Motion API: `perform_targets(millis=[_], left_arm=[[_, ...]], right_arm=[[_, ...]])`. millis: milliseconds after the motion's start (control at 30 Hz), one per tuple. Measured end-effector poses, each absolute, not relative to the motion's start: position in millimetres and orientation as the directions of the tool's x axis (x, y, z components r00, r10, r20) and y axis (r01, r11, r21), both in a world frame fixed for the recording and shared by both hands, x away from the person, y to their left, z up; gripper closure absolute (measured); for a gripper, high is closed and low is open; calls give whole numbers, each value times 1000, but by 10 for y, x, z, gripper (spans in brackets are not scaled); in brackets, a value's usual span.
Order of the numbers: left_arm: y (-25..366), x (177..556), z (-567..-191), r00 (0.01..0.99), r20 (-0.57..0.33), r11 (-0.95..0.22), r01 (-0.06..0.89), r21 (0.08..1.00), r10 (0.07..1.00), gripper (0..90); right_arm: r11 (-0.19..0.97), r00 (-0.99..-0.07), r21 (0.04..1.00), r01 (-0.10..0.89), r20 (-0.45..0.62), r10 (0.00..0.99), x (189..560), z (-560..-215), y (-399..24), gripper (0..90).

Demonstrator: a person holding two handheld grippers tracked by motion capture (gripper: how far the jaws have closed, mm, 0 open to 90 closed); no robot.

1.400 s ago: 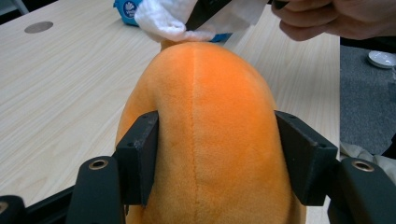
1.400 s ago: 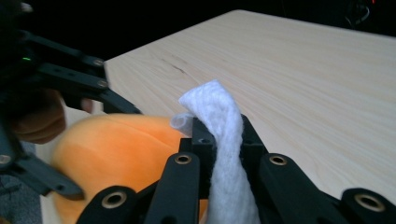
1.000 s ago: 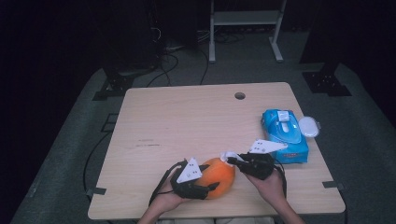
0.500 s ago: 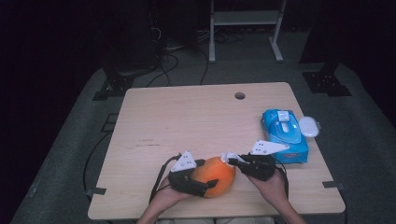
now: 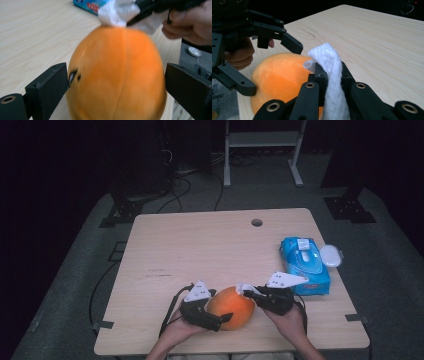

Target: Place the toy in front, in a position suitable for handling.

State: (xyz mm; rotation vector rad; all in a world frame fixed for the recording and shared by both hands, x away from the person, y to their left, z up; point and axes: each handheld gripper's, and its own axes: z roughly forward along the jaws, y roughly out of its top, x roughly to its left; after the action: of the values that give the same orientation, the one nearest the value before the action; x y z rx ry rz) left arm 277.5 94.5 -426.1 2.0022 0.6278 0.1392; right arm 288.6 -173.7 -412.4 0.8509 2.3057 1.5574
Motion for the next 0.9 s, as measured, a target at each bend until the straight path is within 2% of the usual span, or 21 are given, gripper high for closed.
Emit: perform_targets(millis=[33,133,233,267,333,433,500,633,667,733,833,900], left_arm=[[939,2776,-4278,860,-164,-371,371,851,483,88],[916,2732,-4266,865,-92,-395,317,862,493,225],[877,2657,-4197,859,4,-401,235,885,512,376],[867,2645,-4170,857,17,-405,227,886,516,400],[857,2621,-4137,849,55,-415,199,888,525,408],[874,2638,-4170,861,28,-412,214,886,508,392],[887,2671,-4175,870,-12,-399,238,886,492,305],[962,2756,-4204,867,-100,-384,316,868,489,104],[972,2763,-4228,870,-101,-393,319,862,483,92],[981,2753,-4286,879,-95,-404,308,861,467,134],[944,2715,-4237,875,-37,-418,267,868,482,303],[919,2701,-4219,872,-19,-415,252,874,489,373]], right_arm=[[263,-805,905,334,129,580,2891,-4121,-1746,815],[249,-811,909,334,143,567,2860,-4096,-1705,814],[210,-848,924,319,179,499,2775,-4004,-1638,814],[217,-857,928,302,165,489,2748,-3976,-1613,814],[232,-852,930,284,134,506,2737,-3960,-1608,814],[211,-825,919,333,176,537,2851,-4057,-1724,814],[188,-808,906,379,225,544,2924,-4135,-1799,814],[223,-810,905,362,187,556,2926,-4145,-1772,815],[224,-805,905,362,183,564,2936,-4150,-1784,814],[211,-794,902,377,198,575,2962,-4157,-1830,814],[190,-793,906,377,210,571,2922,-4116,-1828,815],[176,-817,919,353,210,537,2850,-4042,-1758,814]])
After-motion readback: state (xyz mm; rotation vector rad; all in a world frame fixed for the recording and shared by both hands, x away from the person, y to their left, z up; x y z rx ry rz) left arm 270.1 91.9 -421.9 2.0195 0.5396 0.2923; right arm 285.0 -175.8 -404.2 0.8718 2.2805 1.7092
